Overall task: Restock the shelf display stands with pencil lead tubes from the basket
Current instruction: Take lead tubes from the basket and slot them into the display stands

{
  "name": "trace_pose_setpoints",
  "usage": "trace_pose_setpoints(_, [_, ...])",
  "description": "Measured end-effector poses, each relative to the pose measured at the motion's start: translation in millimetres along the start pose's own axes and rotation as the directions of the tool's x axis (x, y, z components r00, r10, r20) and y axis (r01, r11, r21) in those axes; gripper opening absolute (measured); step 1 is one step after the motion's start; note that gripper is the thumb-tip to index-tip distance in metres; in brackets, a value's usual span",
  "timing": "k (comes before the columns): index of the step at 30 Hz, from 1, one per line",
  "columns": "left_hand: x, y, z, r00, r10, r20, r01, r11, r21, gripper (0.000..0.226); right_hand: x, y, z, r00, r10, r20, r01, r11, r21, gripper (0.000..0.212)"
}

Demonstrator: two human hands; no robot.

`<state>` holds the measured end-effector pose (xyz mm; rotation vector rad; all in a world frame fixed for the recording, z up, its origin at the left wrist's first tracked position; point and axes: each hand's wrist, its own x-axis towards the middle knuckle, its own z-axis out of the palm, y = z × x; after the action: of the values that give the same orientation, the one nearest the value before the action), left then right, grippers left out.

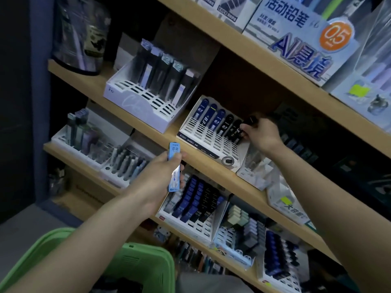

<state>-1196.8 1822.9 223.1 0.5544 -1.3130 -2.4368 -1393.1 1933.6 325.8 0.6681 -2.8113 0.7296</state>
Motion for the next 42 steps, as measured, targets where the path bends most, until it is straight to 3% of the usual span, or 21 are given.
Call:
trace_pose_setpoints(8, [9, -5, 2, 1.000, 0.006, 0.000, -0.006, 1.000, -0.002, 0.023, 9, 1, 7, 0.991, -0.086, 0.098, 0.088, 0.996, -0.022, 0.007])
trace_pose_setpoints(12, [9, -7, 4, 1.000, -0.002, -0.005, 0.002, 1.000, 0.015, 0.024, 17, 5, 5, 0.989, -0.062, 0.134, 0.080, 0.989, -0.127, 0.020])
trace_pose_setpoints(17, [9, -9, 5, 1.000, -0.020, -0.005, 0.020, 1.000, 0.012, 0.023, 17, 4, 3, 0.967, -0.102, 0.235, 0.117, 0.992, -0.051, 0.020])
trace_pose_setpoints(19, [10, -9, 5, 1.000, -0.024, -0.008, 0.024, 1.000, 0.014, 0.024, 17, 6, 4, 0.968, -0.140, 0.207, 0.150, 0.988, -0.035, 0.015])
trace_pose_setpoints(25, [10, -11, 5, 0.999, -0.040, 0.015, 0.040, 0.999, 0.005, 0.023, 19, 12, 8, 0.972, -0.232, 0.043, 0.236, 0.953, -0.191, 0.030])
trace_pose_setpoints(31, [14, -11, 8, 0.997, -0.074, 0.026, 0.074, 0.997, -0.014, 0.025, 22, 14, 7, 0.972, -0.232, 0.049, 0.236, 0.939, -0.248, 0.032])
trace_pose_setpoints(36, [12, -5, 14, 0.989, -0.118, 0.084, 0.130, 0.981, -0.146, 0.035, 15, 7, 5, 0.979, -0.204, 0.018, 0.198, 0.921, -0.336, 0.037])
trace_pose_setpoints(38, [10, -6, 12, 0.990, -0.103, 0.096, 0.118, 0.980, -0.159, 0.032, 2, 1, 4, 0.961, -0.274, -0.025, 0.241, 0.882, -0.405, 0.036])
trace_pose_setpoints(40, [10, -11, 9, 0.993, -0.064, 0.098, 0.075, 0.991, -0.109, 0.025, -19, -7, 4, 0.908, -0.415, -0.051, 0.378, 0.867, -0.326, 0.032])
trace_pose_setpoints(42, [9, -15, 6, 0.996, -0.019, 0.090, 0.022, 0.999, -0.029, 0.017, -46, -18, 8, 0.889, -0.454, 0.048, 0.457, 0.884, -0.100, 0.029])
